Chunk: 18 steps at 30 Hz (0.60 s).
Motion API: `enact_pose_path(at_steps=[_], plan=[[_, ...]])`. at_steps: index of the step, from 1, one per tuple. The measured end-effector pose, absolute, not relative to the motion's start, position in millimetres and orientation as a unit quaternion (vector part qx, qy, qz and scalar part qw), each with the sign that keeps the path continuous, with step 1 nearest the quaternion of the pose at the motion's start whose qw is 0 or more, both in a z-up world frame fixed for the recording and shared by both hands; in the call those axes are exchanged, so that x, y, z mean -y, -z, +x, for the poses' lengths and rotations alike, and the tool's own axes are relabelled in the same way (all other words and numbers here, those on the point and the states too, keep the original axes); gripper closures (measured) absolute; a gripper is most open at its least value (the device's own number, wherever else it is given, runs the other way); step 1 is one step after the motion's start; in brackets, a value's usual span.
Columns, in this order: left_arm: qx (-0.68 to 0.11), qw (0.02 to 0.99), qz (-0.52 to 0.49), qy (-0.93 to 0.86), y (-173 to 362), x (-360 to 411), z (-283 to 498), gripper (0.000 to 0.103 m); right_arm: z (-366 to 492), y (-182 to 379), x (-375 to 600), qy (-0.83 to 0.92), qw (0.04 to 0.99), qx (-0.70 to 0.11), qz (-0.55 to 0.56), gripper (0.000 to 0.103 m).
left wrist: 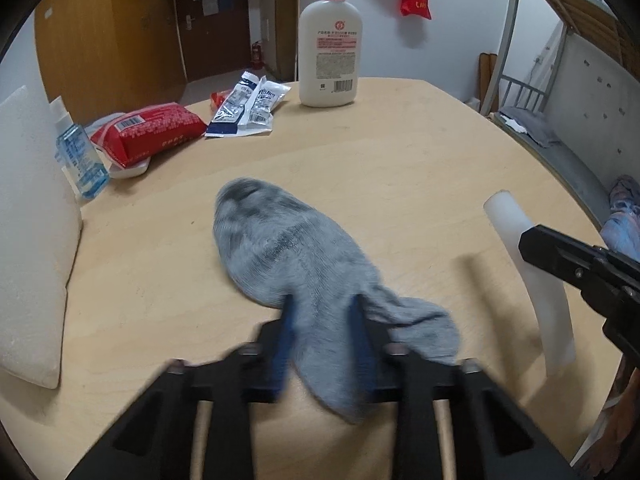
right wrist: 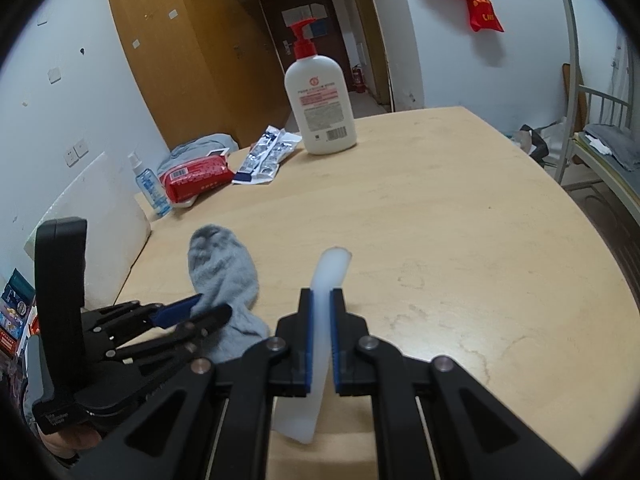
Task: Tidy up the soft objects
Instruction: 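Grasp the grey sock with the left tool while the right tool holds the roll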
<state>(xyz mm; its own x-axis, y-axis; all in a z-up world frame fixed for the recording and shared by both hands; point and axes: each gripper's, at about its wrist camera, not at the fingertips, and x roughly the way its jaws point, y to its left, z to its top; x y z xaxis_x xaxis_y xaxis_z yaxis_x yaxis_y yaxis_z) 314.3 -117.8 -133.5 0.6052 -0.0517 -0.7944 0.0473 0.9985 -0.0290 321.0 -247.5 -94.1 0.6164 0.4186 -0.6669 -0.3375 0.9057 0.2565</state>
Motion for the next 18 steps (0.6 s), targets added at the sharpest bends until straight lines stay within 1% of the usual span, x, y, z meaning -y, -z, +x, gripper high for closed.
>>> enact_pose_path(at_steps=[6, 9, 18], plan=[[-0.437, 0.898, -0.020, 0.044, 129.8, 115.8, 312.7, 0.095, 319.4, 92.7, 248.6, -0.213, 0.898, -0.381, 0.057, 0.093], [-0.414, 0.909, -0.012, 0.046, 118.8, 117.9, 305.6, 0.095, 317.6, 88.7, 248.1, -0.214, 0.899, -0.377, 0.058, 0.093], [-0.384, 0.922, -0.014, 0.048, 93.1, 113.7, 287.5, 0.095, 306.5, 73.6, 245.4, -0.220, 0.906, -0.358, 0.055, 0.093]])
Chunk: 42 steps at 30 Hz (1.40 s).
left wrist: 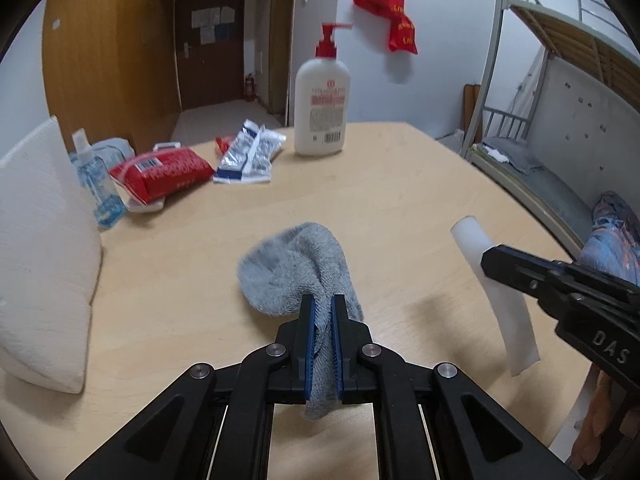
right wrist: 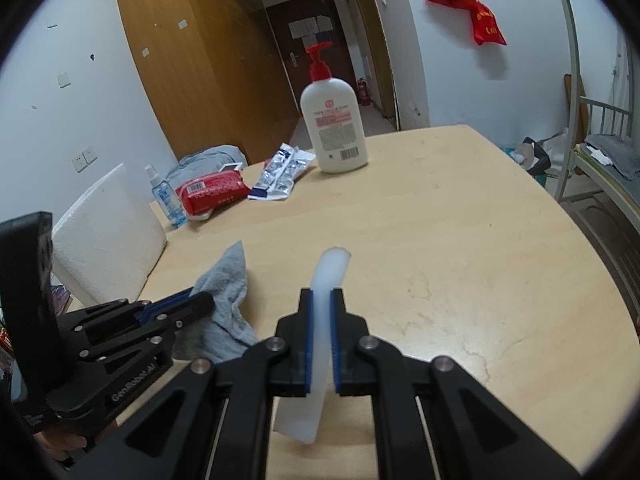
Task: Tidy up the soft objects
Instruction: 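Grasp the grey sock with the left tool while the right tool holds the roll, then lift the sock and roll and carry both over the white foam box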
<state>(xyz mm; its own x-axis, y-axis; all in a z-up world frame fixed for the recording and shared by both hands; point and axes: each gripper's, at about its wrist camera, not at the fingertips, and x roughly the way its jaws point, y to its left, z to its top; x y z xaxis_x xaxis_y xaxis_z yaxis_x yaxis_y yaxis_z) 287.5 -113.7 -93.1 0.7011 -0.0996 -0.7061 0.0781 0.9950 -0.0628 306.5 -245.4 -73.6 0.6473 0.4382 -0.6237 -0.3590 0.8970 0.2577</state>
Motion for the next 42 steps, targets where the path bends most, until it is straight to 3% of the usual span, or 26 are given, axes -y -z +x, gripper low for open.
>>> enact_pose_path(at_steps=[21, 42], plan=[[-0.274, 0.961, -0.003, 0.020, 15.1, 97.2, 207.0, 0.095, 258.4, 22.0, 229.5, -0.246, 0.925, -0.288, 0.041, 0.093], [-0.230, 0.971, -0.003, -0.056, -14.9, 46.0, 129.0, 0.095, 215.3, -2.7, 169.3, -0.319, 0.914, -0.249, 0.011, 0.093]])
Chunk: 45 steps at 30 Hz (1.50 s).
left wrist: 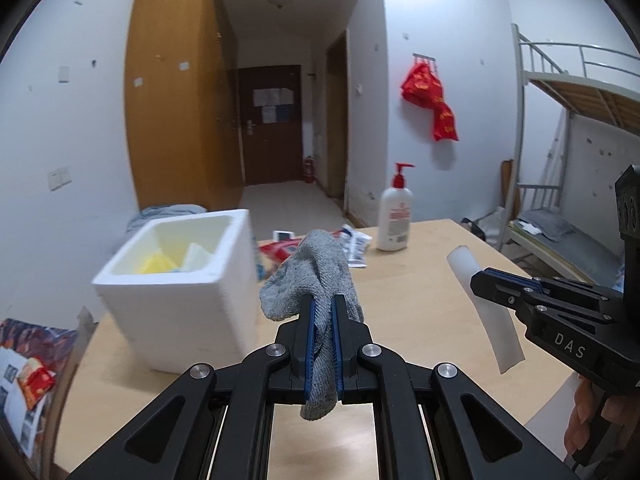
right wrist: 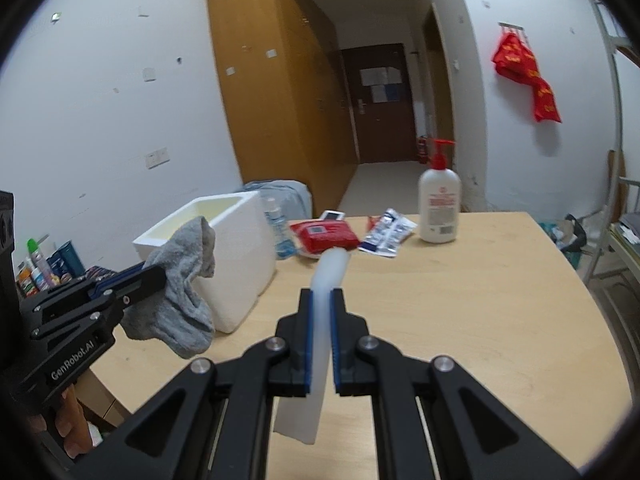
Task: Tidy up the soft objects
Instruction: 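Lift the sock and roll and carry both over the white foam box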
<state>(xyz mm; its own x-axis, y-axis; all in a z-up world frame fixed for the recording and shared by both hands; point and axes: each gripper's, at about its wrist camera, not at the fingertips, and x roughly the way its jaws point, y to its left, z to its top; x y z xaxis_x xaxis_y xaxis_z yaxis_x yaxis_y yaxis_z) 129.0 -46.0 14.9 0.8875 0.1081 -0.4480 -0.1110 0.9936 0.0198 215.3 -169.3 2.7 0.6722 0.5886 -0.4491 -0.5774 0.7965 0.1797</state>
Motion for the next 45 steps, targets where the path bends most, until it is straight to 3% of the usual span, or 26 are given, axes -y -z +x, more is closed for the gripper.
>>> enact_pose_path(at_steps=[25, 45], plan=[[-0.208, 0.957, -0.040, -0.196, -18.6, -47.2, 41.7, 0.095, 174.2, -14.1, 55.1, -0.462, 0.858, -0.222, -0.037, 0.093], [-0.212, 0.955, -0.059, -0.200, -13.2, -61.9, 46.0, 0.095, 178.8, -18.1, 43.0, -0.460, 0.858, -0.225, -0.048, 0.093]])
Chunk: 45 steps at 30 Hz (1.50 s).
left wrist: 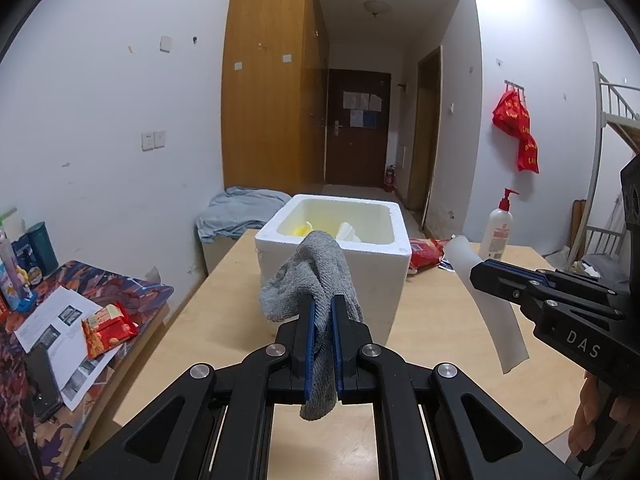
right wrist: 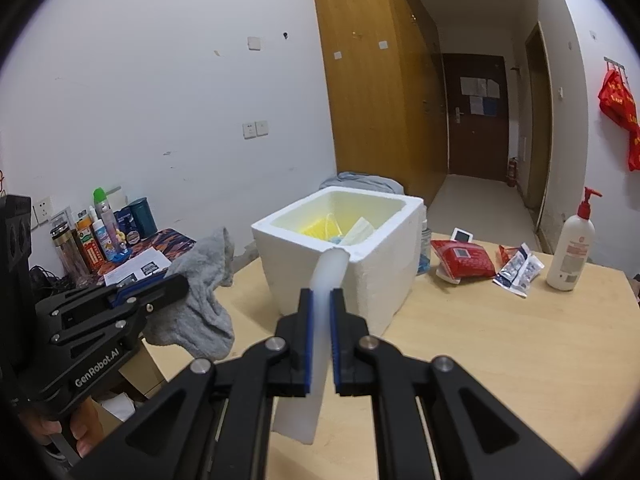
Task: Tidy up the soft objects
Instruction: 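Lift the sock and roll and carry both over the white foam box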
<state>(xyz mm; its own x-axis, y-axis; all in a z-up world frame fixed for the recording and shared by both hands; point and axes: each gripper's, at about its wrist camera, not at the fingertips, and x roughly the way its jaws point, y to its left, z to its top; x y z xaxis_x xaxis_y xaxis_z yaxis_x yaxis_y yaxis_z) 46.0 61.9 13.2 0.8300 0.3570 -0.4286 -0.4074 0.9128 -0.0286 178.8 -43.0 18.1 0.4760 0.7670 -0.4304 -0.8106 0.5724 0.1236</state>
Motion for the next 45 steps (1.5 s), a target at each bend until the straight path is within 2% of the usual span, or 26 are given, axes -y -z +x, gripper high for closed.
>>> enact_pose_path(at_steps=[12, 25, 45], plan=[[-0.209, 0.956, -0.055, -0.199, -17.9, -65.7, 55.2, 0.095, 184.7, -26.9, 40.7, -0.454, 0.862, -0.221, -0.047, 0.093], [-0.185, 0.961, -0.043, -0.201, -46.7, -72.3, 72.6, 0.095, 201.5, -64.1, 31.1, -0.454, 0.869, -0.190, -0.049, 0.093], [-0.194, 0.959, -0.041, -0.204, -55.5, -102.2, 127.9, 0.095, 241.8, -74.0, -9.3, -0.476, 0.857, -0.190, -0.052, 0.093]])
